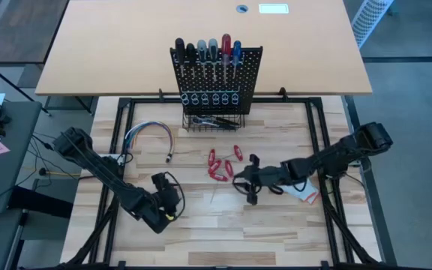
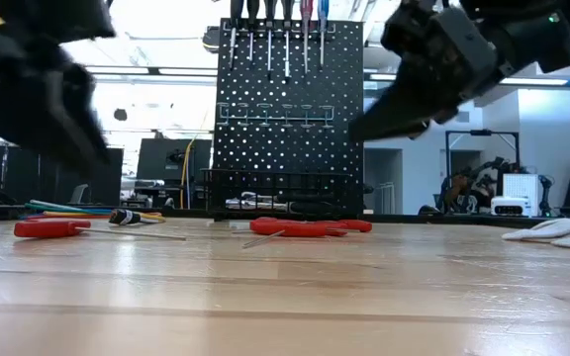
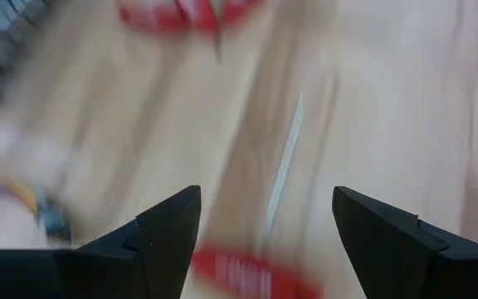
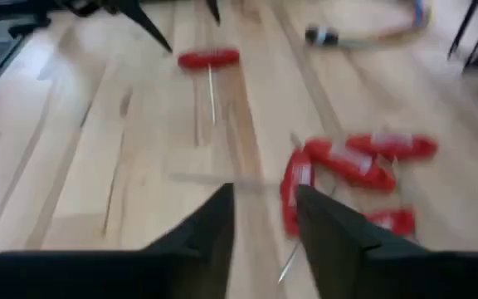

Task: Hang tools onto peg board
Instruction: Hang the red allen wrench on the pegboard

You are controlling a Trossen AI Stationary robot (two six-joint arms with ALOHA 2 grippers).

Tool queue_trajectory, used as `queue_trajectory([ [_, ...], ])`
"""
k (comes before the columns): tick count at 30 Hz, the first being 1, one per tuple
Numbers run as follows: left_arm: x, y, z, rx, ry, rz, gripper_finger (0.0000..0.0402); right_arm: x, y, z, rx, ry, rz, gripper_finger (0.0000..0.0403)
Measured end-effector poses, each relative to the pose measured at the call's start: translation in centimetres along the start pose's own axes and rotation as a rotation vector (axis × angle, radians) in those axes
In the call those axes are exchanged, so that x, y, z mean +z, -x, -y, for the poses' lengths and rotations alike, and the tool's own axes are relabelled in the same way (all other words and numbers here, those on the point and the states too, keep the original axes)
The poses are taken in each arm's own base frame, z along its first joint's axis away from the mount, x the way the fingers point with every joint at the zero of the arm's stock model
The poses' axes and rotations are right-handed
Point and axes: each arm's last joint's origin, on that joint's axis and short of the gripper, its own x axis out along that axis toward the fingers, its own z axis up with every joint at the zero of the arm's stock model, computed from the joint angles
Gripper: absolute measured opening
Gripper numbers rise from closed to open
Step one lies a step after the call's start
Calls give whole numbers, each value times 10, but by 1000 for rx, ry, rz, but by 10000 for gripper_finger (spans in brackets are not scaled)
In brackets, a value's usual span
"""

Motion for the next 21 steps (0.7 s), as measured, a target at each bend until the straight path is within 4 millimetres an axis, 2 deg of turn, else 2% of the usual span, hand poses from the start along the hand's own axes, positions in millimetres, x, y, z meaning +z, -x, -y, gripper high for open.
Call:
queue_trajectory([
  [3, -9, 8, -3, -28, -26, -178, 267, 7, -1, 3, -2, 77, 63, 193],
  [8, -23, 18, 0, -37, 47, -277, 267, 14, -4, 14, 16, 162, 98, 239],
  [11, -31, 15, 0, -19, 180, -264, 267, 15, -6, 21, 42, 156, 97, 243],
  [15, -42, -2, 1, -53, 405, -194, 267, 17, -8, 28, 47, 145, 106, 240],
  [18, -47, -15, 2, -83, 514, -93, 267, 18, -8, 27, 63, 144, 112, 237],
  [21, -50, -24, -1, -36, 582, -58, 267, 18, -7, 26, 69, 145, 111, 235],
])
